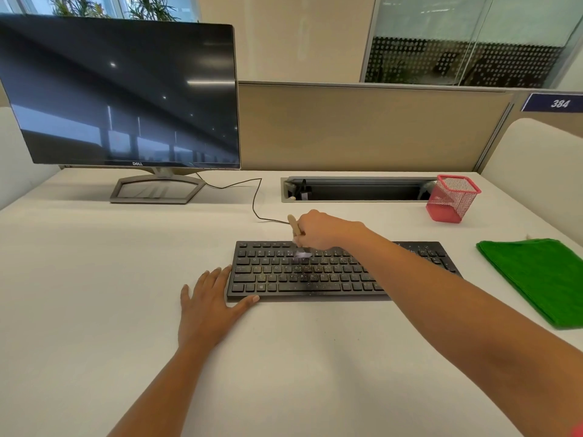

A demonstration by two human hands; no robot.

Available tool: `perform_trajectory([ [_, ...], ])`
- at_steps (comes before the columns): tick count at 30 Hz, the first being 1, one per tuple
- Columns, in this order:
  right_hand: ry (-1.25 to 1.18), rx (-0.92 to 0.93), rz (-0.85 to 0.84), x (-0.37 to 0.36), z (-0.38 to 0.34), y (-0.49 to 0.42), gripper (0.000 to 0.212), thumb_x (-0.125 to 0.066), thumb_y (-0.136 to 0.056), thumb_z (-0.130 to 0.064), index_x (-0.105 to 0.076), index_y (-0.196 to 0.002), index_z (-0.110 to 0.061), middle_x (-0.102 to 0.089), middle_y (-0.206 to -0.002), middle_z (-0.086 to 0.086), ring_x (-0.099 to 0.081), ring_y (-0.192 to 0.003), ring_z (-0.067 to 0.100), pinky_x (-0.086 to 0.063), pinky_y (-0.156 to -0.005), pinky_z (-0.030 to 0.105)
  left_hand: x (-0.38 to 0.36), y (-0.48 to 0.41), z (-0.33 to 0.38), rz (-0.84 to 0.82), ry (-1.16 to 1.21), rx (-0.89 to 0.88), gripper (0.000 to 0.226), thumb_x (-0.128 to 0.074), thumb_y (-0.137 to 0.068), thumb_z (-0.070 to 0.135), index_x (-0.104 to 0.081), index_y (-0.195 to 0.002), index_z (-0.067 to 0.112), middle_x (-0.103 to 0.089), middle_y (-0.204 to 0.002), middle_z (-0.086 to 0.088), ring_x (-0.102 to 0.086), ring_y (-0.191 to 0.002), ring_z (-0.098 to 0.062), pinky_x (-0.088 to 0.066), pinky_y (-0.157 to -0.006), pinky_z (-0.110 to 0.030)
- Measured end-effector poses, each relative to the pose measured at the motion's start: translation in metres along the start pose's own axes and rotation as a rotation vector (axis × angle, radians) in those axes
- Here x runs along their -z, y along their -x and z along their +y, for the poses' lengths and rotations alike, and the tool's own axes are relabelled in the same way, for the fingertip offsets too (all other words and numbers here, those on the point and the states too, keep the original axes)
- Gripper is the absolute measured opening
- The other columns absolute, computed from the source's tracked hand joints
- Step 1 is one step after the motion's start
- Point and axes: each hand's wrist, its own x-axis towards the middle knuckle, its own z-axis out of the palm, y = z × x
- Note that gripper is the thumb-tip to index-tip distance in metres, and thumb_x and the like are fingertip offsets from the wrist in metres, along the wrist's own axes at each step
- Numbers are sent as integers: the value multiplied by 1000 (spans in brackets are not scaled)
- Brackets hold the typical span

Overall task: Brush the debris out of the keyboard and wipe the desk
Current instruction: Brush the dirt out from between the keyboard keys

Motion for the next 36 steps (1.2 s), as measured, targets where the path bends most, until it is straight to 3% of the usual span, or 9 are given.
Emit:
perform_trajectory([
  [4,13,-93,83,4,4,-3,20,-44,-95,-17,-57,-90,-2,-54,-81,9,-53,-75,24,-40,-67,31,0,0,0,3,7,-4,107,-11,-57,90,-24,-146,33,-28,-153,9,-14,-144,-10,-5,-116,-45],
  [7,-191,-138,212,2,5,-11,28,-47,-96,-19,-63,-102,4,-64,-91,14,-62,-83,27,-51,-75,33,1,0,1,10,3,-5,108,-10,-56,90,-25,-146,32,-28,-152,8,-15,-144,-10,-6,-116,-45],
  [11,-366,-209,317,-10,3,-17,31,-48,-97,-22,-62,-107,4,-63,-93,13,-62,-82,25,-50,-65,26,1,0,1,8,0,-3,109,-9,-55,90,-25,-146,32,-28,-153,7,-15,-144,-11,-6,-116,-45],
  [14,-368,-273,268,-17,5,-19,28,-49,-95,-17,-61,-109,4,-66,-104,18,-66,-92,30,-54,-83,36,2,1,1,8,4,-3,108,-9,-55,89,-25,-146,33,-28,-153,8,-15,-144,-11,-5,-116,-45],
  [17,-287,-291,174,-15,5,-16,26,-46,-93,-14,-61,-105,4,-65,-83,12,-66,-74,24,-51,-67,28,1,1,1,10,3,-9,108,-10,-56,89,-25,-146,33,-29,-152,8,-16,-143,-11,-6,-116,-45],
  [24,-474,-274,377,-7,11,-19,30,-48,-96,-20,-62,-108,3,-65,-100,17,-66,-87,28,-53,-83,35,1,0,1,7,-9,-4,108,-9,-55,89,-24,-146,32,-28,-152,8,-15,-143,-11,-6,-116,-45],
  [28,-398,-264,242,-13,10,-16,30,-48,-96,-19,-60,-109,5,-66,-106,19,-66,-93,31,-53,-87,38,1,0,1,8,-9,-9,107,-9,-56,89,-24,-146,33,-29,-152,9,-15,-143,-11,-6,-116,-45],
  [33,-344,-259,91,-7,6,-11,26,-44,-96,-14,-58,-107,5,-68,-100,22,-66,-64,25,-55,-71,28,1,0,0,13,-8,-10,107,-10,-56,89,-25,-146,33,-30,-152,9,-16,-143,-10,-7,-116,-45],
  [36,-397,-242,202,-6,7,-13,28,-46,-96,-15,-61,-106,5,-67,-102,20,-68,-86,31,-54,-87,39,1,0,0,11,-4,-9,107,-10,-56,89,-25,-146,33,-30,-151,9,-15,-143,-10,-7,-116,-45],
])
